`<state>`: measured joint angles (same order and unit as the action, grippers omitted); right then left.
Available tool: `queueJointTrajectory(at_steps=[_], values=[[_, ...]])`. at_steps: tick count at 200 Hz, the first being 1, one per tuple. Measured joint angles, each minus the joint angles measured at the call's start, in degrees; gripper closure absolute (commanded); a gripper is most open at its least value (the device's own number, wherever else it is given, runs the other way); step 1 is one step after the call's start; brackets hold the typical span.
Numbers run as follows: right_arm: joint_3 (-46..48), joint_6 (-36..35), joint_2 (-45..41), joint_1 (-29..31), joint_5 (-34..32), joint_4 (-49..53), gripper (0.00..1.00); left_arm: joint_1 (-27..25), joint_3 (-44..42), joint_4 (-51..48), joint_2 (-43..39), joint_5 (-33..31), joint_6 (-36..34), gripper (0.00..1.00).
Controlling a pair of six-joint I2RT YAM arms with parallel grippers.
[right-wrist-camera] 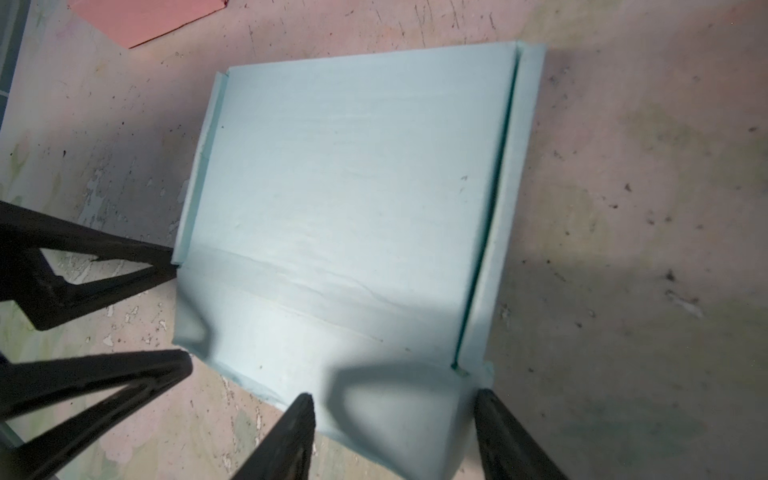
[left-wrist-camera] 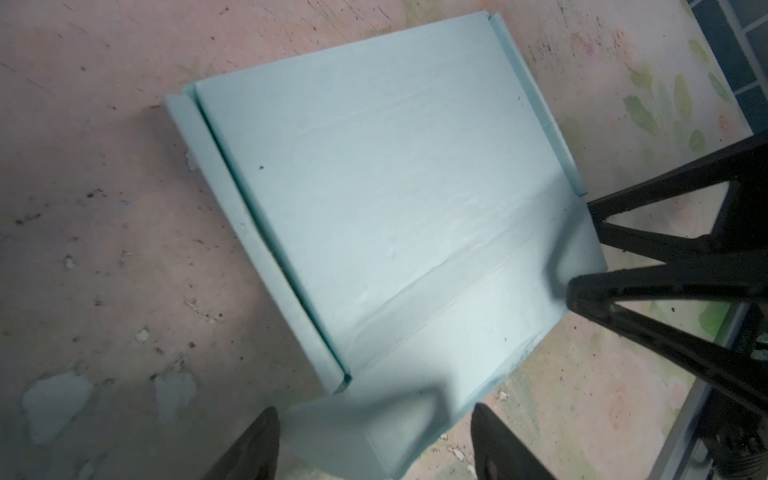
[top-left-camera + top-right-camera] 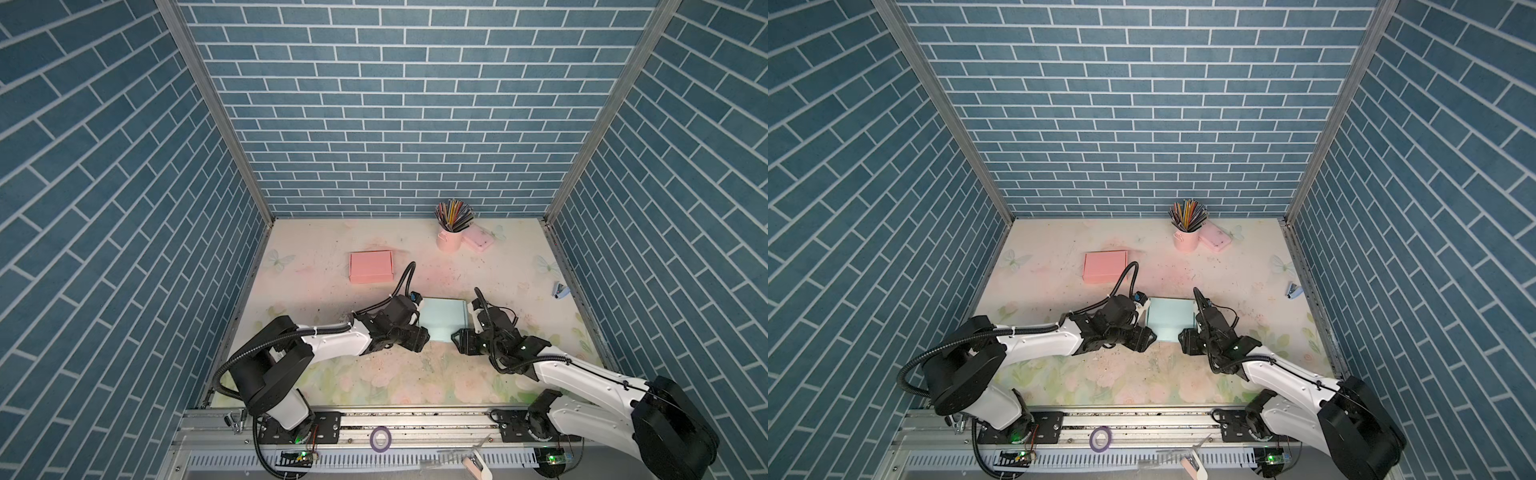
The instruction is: Fold the paper box
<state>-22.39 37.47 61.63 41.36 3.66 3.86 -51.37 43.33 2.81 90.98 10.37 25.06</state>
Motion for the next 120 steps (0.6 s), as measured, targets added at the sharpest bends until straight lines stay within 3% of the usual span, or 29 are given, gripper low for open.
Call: queueJointTrajectory(at_steps=[120], values=[[0.59,1.31,-0.35,2.08,-1.73,-0.17,0.38,-2.47,-1.16,2.03,0.66,-1.38,3.08,0.26]])
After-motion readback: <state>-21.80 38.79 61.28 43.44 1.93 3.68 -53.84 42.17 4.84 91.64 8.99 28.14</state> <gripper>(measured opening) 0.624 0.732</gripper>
